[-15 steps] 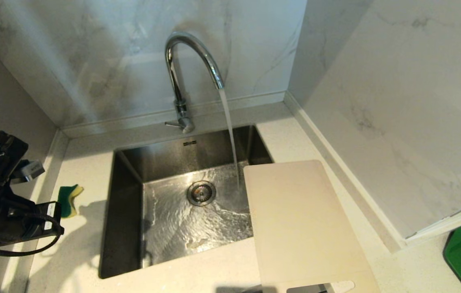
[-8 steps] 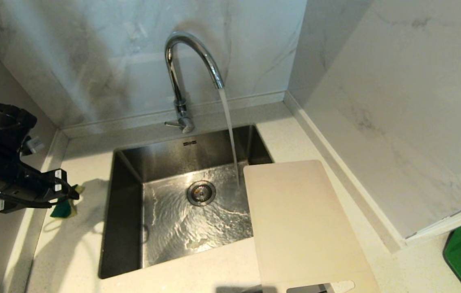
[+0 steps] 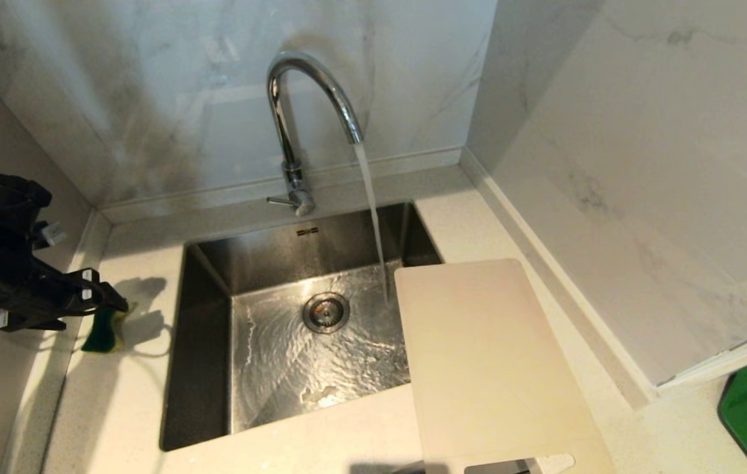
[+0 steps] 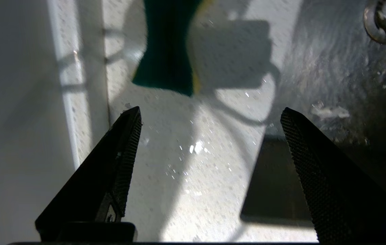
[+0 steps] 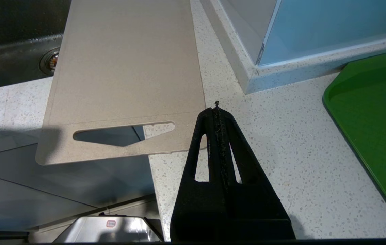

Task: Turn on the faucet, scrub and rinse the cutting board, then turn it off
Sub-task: Pick up the cleaning cloth

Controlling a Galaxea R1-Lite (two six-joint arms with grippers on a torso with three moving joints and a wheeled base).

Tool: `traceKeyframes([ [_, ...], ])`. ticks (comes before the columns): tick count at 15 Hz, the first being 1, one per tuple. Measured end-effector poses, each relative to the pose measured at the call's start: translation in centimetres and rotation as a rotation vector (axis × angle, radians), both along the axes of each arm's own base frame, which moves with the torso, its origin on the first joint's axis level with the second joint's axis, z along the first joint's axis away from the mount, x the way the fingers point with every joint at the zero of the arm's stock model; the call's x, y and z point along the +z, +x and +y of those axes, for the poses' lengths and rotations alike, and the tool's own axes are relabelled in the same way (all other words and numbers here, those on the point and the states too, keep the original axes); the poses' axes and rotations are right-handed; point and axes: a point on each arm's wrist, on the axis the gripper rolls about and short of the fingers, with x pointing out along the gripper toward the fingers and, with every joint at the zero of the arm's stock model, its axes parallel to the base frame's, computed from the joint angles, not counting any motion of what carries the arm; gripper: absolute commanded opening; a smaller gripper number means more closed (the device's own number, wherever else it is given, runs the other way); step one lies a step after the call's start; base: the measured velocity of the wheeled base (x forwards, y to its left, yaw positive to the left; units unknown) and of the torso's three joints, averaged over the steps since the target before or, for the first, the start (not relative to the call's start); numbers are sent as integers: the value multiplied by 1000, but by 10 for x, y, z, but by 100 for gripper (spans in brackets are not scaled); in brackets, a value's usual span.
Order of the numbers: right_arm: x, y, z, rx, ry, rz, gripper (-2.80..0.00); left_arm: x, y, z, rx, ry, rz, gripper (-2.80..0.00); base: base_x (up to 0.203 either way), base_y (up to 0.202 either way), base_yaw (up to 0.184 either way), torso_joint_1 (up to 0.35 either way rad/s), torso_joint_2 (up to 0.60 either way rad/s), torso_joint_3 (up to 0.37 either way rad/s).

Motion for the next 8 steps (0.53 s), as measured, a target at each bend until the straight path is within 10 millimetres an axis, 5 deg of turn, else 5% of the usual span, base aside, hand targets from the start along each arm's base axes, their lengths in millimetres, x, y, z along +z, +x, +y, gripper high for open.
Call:
traceKeyframes([
  [8, 0, 0, 0, 0, 0, -1, -280, -13, 35, 11, 2, -19, -60, 0, 0, 0, 0, 0, 0, 0],
])
